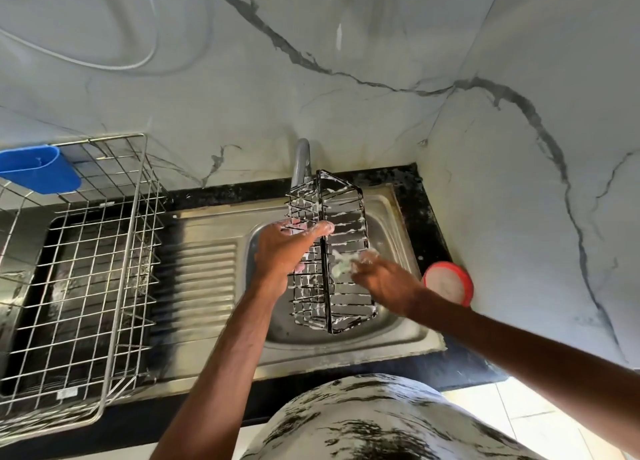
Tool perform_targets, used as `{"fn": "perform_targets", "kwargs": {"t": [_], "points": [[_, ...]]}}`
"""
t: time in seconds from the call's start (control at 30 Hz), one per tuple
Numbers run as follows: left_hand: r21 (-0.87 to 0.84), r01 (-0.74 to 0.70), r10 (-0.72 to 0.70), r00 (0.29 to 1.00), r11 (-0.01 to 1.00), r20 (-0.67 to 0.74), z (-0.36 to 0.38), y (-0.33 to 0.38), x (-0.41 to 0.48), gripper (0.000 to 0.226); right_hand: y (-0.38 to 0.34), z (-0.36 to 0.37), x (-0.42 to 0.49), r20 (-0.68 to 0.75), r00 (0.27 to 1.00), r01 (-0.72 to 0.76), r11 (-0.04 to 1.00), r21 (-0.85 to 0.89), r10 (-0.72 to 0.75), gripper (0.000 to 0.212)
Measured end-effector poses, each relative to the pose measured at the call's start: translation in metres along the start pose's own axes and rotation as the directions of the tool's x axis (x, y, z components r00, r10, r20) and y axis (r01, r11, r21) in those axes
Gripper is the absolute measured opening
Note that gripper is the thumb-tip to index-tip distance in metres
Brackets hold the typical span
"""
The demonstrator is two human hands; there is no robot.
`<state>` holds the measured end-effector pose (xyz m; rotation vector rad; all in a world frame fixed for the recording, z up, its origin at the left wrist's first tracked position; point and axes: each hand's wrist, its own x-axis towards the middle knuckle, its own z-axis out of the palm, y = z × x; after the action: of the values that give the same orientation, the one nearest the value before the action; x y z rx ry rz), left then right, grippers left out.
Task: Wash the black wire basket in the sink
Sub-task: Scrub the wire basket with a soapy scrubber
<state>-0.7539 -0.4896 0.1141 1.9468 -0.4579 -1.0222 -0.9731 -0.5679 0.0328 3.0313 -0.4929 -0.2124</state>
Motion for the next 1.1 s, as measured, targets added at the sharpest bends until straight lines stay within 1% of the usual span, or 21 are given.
{"fn": "perform_targets", "kwargs": {"t": [0.07, 0.1, 0.13, 0.17, 0.23, 0.3, 0.37, 0.43, 0.47, 0.5, 0.57, 0.6, 0.67, 0.7, 0.73, 0.8, 0.83, 0.9, 1.0, 1.03, 1.1], "points": [[-0.018, -0.009, 0.009, 1.0, 1.0, -0.015, -0.002, 0.001, 0.001, 0.042, -0.012, 0.001, -0.01, 0.012, 0.994, 0.106, 0.992, 0.062, -0.107, 0.026], [-0.017, -0.016, 0.016, 1.0, 1.0, -0.019, -0.002, 0.001, 0.002, 0.042, -0.014, -0.002, -0.012, 0.016, 0.986, 0.167, 0.984, 0.066, -0.168, 0.021], [-0.012, -0.022, 0.021, 1.0, 1.0, -0.014, -0.002, -0.001, 0.004, 0.045, -0.012, -0.008, -0.01, 0.075, 0.982, 0.17, 0.985, 0.041, -0.173, 0.024], [-0.004, -0.021, 0.021, 1.0, 1.0, -0.008, -0.002, -0.001, 0.005, 0.05, -0.008, -0.012, -0.007, 0.091, 0.988, 0.117, 0.989, 0.091, -0.125, 0.023], [0.023, -0.035, 0.036, 0.999, 0.999, -0.005, -0.002, 0.001, 0.005, 0.071, 0.01, -0.021, 0.006, -0.041, 0.999, 0.03, 0.986, 0.166, -0.024, 0.023], [0.042, -0.044, 0.044, 0.999, 0.998, -0.004, -0.002, 0.001, 0.004, 0.074, 0.027, -0.031, 0.02, -0.07, 0.995, -0.053, 0.975, 0.217, 0.07, 0.029], [0.045, -0.044, 0.044, 0.999, 0.998, 0.007, -0.001, 0.002, 0.002, 0.073, 0.046, -0.039, 0.037, -0.08, 0.993, -0.08, 0.99, 0.112, 0.089, 0.034], [0.039, -0.04, 0.038, 0.999, 0.998, 0.032, 0.0, 0.003, -0.001, 0.086, 0.061, -0.049, 0.053, -0.039, 0.995, -0.093, 0.996, -0.016, 0.092, 0.055], [0.035, -0.04, 0.038, 0.998, 0.999, 0.053, 0.001, 0.002, -0.002, 0.087, 0.069, -0.052, 0.059, -0.056, 0.993, -0.105, 0.993, -0.06, 0.102, 0.069], [0.029, -0.044, 0.042, 0.996, 0.999, 0.074, 0.002, 0.003, -0.004, 0.083, 0.076, -0.046, 0.066, -0.068, 0.988, -0.14, 0.988, -0.06, 0.136, 0.073], [0.005, -0.039, 0.038, 0.993, 0.999, 0.11, 0.003, 0.002, -0.01, 0.073, 0.075, -0.042, 0.068, -0.014, 0.983, -0.181, 0.976, -0.12, 0.181, 0.046], [-0.017, -0.031, 0.033, 0.993, 0.999, 0.113, 0.003, 0.002, -0.013, 0.073, 0.072, -0.037, 0.066, -0.021, 0.985, -0.173, 0.972, -0.159, 0.171, 0.04], [-0.047, -0.031, 0.036, 0.994, 0.998, 0.106, 0.003, -0.002, -0.014, 0.081, 0.051, -0.033, 0.056, -0.02, 0.993, -0.117, 0.976, -0.185, 0.115, 0.043], [-0.057, -0.027, 0.032, 0.995, 0.998, 0.098, 0.002, -0.003, -0.014, 0.077, 0.04, -0.024, 0.046, -0.079, 0.994, -0.087, 0.985, -0.149, 0.076, 0.042], [-0.062, -0.021, 0.027, 0.995, 0.998, 0.092, 0.002, -0.005, -0.015, 0.064, 0.03, -0.014, 0.038, -0.113, 0.991, -0.087, 0.988, -0.13, 0.073, 0.039], [-0.064, -0.027, 0.032, 0.997, 0.998, 0.072, -0.001, -0.005, -0.015, 0.034, 0.012, -0.002, 0.02, -0.064, 0.997, -0.054, 0.997, -0.055, 0.051, 0.038], [-0.067, -0.028, 0.033, 0.997, 0.997, 0.069, -0.001, -0.007, -0.014, 0.028, 0.004, 0.004, 0.01, -0.033, 0.999, -0.025, 0.999, -0.033, 0.024, 0.04], [-0.084, -0.035, 0.038, 0.998, 0.996, 0.043, -0.004, -0.008, -0.011, 0.034, -0.006, 0.014, -0.006, 0.011, 1.0, 0.023, 0.999, 0.028, -0.023, 0.045], [-0.088, -0.049, 0.05, 0.999, 0.995, 0.004, -0.005, -0.007, -0.007, 0.081, -0.009, 0.01, -0.02, 0.125, 0.992, -0.025, 0.943, 0.332, -0.018, 0.042], [-0.074, -0.062, 0.063, 0.998, 0.995, 0.011, -0.005, -0.007, -0.008, 0.077, -0.008, 0.003, -0.021, 0.173, 0.985, -0.061, 0.905, 0.422, -0.014, 0.043], [-0.062, -0.056, 0.058, 0.998, 0.997, 0.031, -0.002, -0.005, -0.012, 0.052, 0.0, -0.005, -0.015, 0.246, 0.969, -0.112, 0.854, 0.508, -0.019, 0.042]]}}
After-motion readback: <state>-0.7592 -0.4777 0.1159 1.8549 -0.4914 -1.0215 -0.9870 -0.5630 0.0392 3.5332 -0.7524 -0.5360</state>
